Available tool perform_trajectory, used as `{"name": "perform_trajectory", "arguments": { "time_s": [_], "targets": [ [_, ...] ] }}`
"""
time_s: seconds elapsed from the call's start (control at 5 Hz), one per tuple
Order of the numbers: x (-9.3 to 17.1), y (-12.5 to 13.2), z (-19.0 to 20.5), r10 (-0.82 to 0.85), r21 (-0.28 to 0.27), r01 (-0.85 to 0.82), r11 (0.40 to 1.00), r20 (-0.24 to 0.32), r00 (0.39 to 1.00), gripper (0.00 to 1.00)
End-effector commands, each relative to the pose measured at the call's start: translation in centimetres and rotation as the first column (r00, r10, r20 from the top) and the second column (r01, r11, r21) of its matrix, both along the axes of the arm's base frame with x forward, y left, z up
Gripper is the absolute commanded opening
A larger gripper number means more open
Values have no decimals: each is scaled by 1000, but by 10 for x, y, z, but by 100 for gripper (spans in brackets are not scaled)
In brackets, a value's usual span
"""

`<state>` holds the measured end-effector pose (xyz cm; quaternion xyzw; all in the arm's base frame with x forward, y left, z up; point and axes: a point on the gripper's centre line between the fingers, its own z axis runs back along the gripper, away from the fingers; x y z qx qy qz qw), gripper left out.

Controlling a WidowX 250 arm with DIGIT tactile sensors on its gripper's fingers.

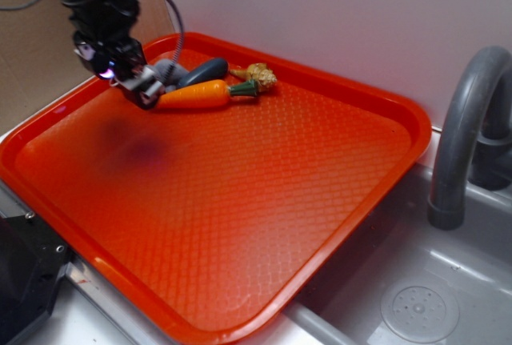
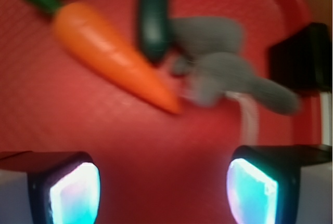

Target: Grab the black box.

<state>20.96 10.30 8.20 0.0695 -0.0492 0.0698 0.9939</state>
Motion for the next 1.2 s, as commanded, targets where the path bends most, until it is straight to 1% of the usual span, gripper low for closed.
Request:
{"name": "perform_trajectory", "arguments": {
  "time_s": [0.0, 0.2, 0.4, 0.6, 0.8, 1.0],
  "targets": [
    [-38, 14, 50, 10, -40, -7, 999, 88, 996, 100],
    [-60, 16, 66, 35, -56, -29, 998, 95, 995, 100],
    [-62, 23, 66, 50, -47, -46, 998, 76, 996, 100],
    [-64, 39, 64, 60, -32, -59, 998, 54, 997, 100],
    [-62, 47, 57, 53, -12, -53, 999, 44, 998, 100],
    [-46, 58, 50, 81, 3, -81, 997, 72, 994, 100]
  ]
}}
